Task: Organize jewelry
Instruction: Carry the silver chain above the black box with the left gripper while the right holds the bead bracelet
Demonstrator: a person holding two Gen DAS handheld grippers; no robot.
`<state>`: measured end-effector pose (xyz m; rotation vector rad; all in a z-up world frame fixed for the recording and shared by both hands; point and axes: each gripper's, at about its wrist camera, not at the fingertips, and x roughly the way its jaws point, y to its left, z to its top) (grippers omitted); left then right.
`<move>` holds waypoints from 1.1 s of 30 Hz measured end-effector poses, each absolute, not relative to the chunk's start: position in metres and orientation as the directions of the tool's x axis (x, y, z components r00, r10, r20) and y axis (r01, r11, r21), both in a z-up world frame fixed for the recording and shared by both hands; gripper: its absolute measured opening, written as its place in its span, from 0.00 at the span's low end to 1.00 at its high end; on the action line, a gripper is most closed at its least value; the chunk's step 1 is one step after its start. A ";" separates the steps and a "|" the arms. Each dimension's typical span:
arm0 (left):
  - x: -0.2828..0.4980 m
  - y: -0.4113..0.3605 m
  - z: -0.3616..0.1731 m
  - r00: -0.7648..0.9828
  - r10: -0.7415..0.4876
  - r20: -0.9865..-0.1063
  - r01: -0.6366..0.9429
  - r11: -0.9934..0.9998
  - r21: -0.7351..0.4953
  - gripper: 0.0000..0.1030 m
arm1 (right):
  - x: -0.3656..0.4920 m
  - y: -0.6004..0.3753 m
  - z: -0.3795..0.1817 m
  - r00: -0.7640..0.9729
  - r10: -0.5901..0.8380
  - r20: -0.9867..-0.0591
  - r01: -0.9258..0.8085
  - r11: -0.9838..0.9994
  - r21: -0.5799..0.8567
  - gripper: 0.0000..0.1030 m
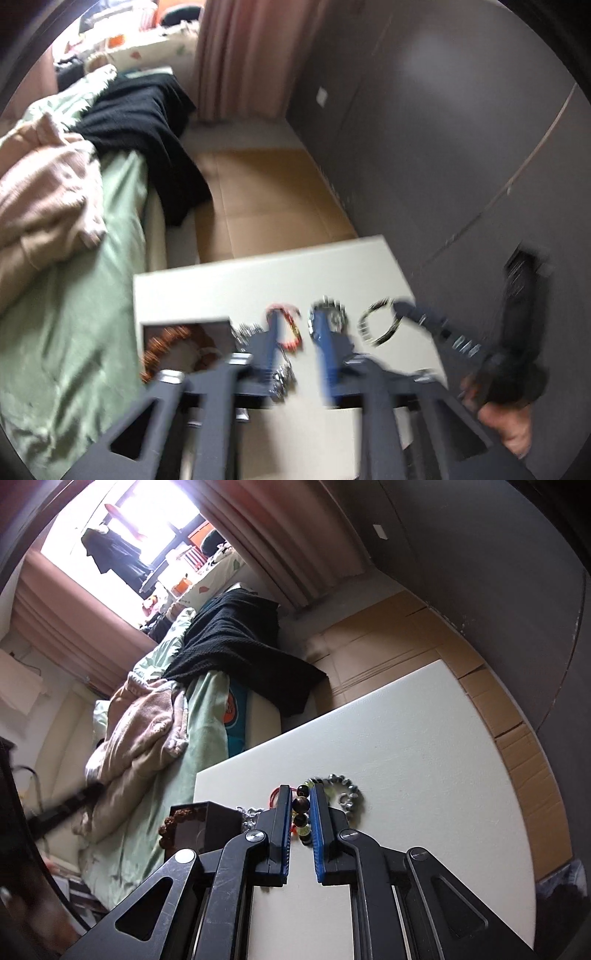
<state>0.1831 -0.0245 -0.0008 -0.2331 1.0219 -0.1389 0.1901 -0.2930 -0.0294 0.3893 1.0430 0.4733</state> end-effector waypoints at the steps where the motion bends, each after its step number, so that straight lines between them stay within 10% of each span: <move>1: 0.182 -0.028 -0.007 0.507 -0.224 -0.832 0.008 0.967 -0.255 0.59 | 0.190 -0.296 -0.029 0.421 0.548 -0.723 -0.183 0.832 0.524 0.11; 33: 0.210 -0.091 -0.151 0.191 0.052 -0.980 0.229 0.969 0.096 0.46 | 0.168 -0.344 -0.017 0.466 0.574 -0.673 -0.136 0.798 0.587 0.11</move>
